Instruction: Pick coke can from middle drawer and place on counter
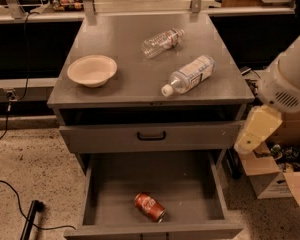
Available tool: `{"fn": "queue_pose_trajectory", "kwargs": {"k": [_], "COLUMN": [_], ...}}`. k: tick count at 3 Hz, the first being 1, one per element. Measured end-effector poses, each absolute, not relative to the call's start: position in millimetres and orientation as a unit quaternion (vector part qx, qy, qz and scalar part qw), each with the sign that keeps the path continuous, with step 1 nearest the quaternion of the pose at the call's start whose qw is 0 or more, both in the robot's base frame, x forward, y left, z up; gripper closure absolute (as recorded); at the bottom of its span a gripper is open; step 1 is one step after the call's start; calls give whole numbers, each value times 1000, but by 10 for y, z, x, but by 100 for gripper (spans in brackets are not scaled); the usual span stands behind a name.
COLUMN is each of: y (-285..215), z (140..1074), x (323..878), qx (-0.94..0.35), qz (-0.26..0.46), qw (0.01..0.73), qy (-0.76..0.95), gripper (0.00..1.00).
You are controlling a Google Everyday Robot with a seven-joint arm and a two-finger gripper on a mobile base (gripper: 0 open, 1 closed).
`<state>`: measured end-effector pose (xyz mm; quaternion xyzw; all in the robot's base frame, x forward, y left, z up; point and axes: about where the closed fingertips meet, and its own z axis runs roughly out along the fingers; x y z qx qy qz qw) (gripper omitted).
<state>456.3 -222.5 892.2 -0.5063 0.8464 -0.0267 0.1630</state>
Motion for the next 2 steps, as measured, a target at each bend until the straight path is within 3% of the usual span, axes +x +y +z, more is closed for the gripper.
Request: {"fn": "queue_pose_trajectory", "kwargs": {"k": [1,2], "y": [-2193,-2116], "z": [8875,8448], "x": [4669,4745], "qx": [-495,-508], "qz": [-34,-42], "qw": [186,118], "qy": [848,852], "gripper": [0,0]}}
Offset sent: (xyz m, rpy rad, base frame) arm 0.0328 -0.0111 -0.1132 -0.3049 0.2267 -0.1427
